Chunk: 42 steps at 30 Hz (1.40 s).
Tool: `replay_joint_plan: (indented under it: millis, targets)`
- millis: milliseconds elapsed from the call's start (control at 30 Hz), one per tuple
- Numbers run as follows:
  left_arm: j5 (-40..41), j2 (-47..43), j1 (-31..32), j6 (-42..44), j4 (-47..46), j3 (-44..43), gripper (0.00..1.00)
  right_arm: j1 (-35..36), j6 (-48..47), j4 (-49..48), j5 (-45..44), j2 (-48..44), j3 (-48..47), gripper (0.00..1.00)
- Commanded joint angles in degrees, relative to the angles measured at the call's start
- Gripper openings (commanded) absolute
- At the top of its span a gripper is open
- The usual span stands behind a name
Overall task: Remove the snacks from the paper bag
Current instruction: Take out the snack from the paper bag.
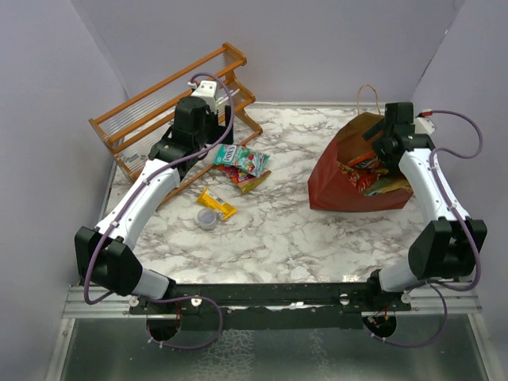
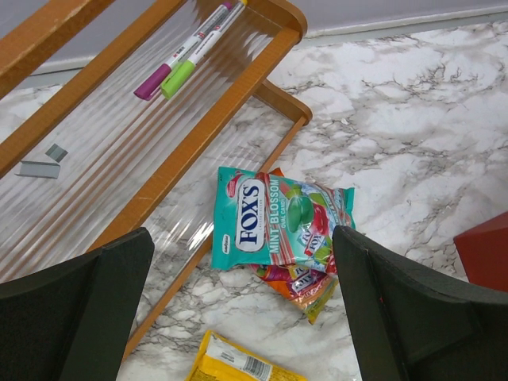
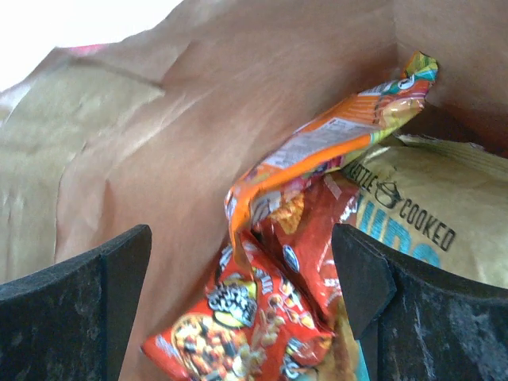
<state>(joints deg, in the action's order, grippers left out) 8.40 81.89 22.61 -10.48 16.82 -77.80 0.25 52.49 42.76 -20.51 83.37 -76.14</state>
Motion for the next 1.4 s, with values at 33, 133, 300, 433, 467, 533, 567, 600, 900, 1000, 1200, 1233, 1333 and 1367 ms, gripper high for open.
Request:
replay_joint_plan:
  millis: [33, 133, 300, 433, 467, 533, 567, 600, 900, 1000, 1200, 1233, 1333, 1367]
  targets:
    - [-0.36, 0.70, 0.06, 2.90, -0.62, -2.30, 0.98, -0.74, 7.98, 4.53, -7.41, 7.54, -5.12, 0.95]
    - [-0.24, 0.98, 0.06, 3.37, -0.68, -2.77, 0.98, -1.16, 8.58, 3.00, -9.97, 8.88, -5.02, 0.92]
    - [-0.23, 1.41, 0.06, 3.81, -1.06, -2.88, 0.98, -1.39, 10.64, 3.19, -10.20, 10.71, -4.36, 0.88]
    - [-0.28, 1.83, 0.07, 3.80, -1.49, -2.97, 0.98, -1.39, 12.54, 4.03, -9.83, 12.22, -3.48, 0.78]
    - [-0.31, 1.87, 0.07, 3.80, -1.47, -3.04, 0.98, -1.46, 13.01, 4.16, -9.79, 12.44, -3.24, 0.73]
    - [-0.19, 1.92, 0.06, 3.81, -1.49, -3.06, 0.98, -1.55, 13.48, 4.46, -9.54, 12.74, -3.17, 0.64]
    - [-0.14, 1.92, 0.06, 3.73, -1.50, -3.06, 0.98, -1.57, 13.54, 4.53, -9.28, 12.77, -3.16, 0.60]
    - [-0.17, 1.92, 0.06, 3.62, -1.43, -3.06, 0.98, -1.57, 13.52, 4.67, -9.02, 12.73, -3.15, 0.56]
    - [-0.35, 0.91, 0.06, 2.53, -0.35, -2.16, 0.97, -1.66, 12.66, 5.33, -5.78, 10.56, -2.55, 0.11]
    - [-0.24, 0.42, 0.07, 2.39, -0.17, -1.80, 0.97, -1.66, 12.20, 5.70, -3.95, 10.07, -3.07, 0.08]
    - [0.30, -0.69, 0.06, 2.11, 0.44, -1.18, 0.96, -1.66, 11.52, 6.59, -1.19, 7.87, -4.41, 0.03]
    - [0.30, -0.84, 0.06, 2.04, 0.70, -1.21, 0.96, -1.66, 11.50, 6.96, -0.84, 7.38, -4.75, 0.02]
    - [0.30, -1.52, 0.06, 2.03, 1.10, -0.81, 0.96, -1.66, 11.47, 8.28, -0.02, 5.45, -5.36, 0.01]
    - [0.32, -1.87, 0.06, 1.98, 1.19, -0.57, 0.96, -1.66, 11.31, 8.49, 0.15, 4.66, -5.36, 0.01]
